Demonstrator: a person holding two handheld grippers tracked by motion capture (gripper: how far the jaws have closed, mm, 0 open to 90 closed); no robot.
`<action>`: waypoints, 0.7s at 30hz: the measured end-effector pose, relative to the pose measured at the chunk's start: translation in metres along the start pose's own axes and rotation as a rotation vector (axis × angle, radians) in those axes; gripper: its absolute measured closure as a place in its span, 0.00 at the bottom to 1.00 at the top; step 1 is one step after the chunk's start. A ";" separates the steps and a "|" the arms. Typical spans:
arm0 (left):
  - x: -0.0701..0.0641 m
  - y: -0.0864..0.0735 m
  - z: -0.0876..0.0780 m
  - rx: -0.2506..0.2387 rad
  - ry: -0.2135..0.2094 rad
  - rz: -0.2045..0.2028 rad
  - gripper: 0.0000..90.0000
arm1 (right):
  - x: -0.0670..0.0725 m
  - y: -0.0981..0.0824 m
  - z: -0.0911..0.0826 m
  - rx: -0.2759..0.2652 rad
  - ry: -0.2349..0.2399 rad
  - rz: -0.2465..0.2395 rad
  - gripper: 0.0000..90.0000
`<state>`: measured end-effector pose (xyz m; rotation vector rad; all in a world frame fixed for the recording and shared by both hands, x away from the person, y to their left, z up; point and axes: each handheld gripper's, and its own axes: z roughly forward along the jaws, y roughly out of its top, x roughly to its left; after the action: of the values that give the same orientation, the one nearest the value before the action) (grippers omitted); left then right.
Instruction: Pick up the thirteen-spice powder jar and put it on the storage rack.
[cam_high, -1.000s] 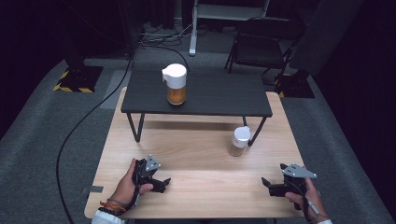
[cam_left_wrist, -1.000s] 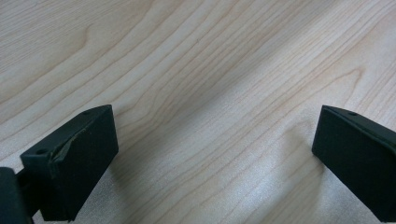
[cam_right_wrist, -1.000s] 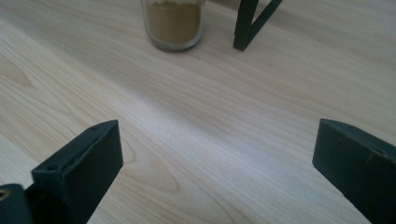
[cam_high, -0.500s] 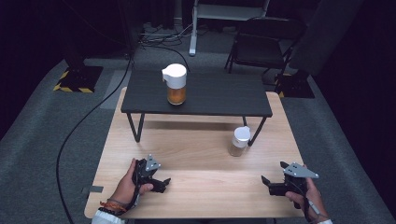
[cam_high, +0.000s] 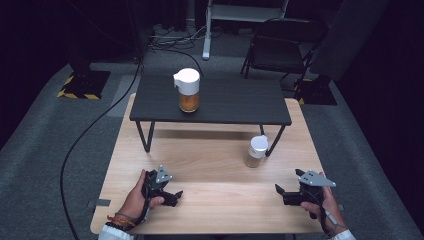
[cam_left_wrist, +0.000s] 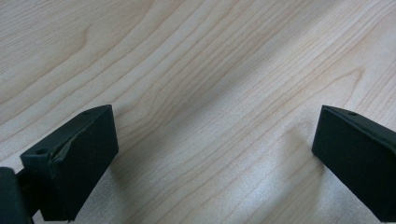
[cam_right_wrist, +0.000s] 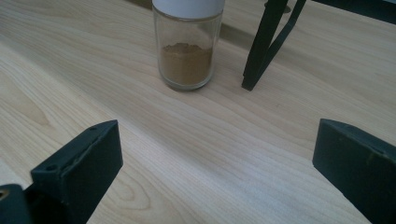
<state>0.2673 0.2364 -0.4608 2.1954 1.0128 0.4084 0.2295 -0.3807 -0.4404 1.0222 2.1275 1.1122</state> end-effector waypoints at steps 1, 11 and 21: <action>0.000 0.000 0.000 0.000 0.000 0.000 0.00 | 0.000 0.001 0.001 -0.001 -0.001 -0.001 0.01; 0.000 0.000 0.000 0.000 0.000 0.000 0.00 | 0.001 0.007 0.010 0.000 0.015 0.006 0.01; 0.000 0.000 0.000 0.000 0.000 0.000 0.00 | -0.001 0.013 0.019 -0.013 0.049 0.031 0.01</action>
<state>0.2673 0.2363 -0.4608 2.1955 1.0126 0.4087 0.2493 -0.3682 -0.4394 1.0350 2.1467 1.1749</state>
